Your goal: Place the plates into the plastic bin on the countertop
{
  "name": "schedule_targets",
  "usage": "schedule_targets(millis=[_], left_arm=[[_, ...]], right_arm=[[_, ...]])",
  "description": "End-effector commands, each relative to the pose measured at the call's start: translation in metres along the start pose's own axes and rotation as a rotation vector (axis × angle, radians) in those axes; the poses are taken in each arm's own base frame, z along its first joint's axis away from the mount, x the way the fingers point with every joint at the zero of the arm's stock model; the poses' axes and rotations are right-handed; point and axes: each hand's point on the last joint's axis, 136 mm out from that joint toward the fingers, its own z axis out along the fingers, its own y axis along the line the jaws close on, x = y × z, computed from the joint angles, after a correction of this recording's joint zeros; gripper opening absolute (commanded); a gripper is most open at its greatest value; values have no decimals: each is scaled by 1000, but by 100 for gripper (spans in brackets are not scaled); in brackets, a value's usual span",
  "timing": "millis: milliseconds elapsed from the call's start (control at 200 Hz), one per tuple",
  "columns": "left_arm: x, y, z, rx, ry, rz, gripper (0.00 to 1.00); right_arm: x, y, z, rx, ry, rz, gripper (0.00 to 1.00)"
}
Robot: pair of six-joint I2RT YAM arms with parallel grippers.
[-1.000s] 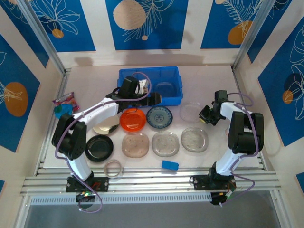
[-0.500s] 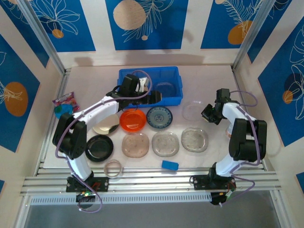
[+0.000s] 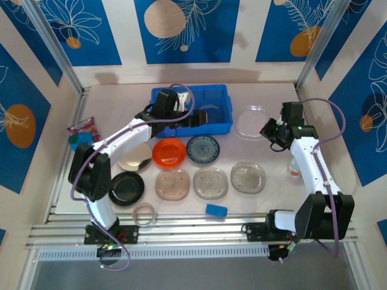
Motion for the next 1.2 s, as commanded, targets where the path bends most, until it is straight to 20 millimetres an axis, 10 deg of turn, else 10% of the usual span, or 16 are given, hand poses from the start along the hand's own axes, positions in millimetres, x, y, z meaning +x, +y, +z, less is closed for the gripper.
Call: schedule_targets(millis=[0,605,1196], left_arm=[[-5,-13,4,49,1,18,92],[2,-3,15,33,22,-45,77],[0,1,18,36,22,-74,5]], right_arm=[[14,29,-1,-75,66,-60,0],[61,120,13,-319,163,-170,0],[60,128,36,-279,168,-100,0]])
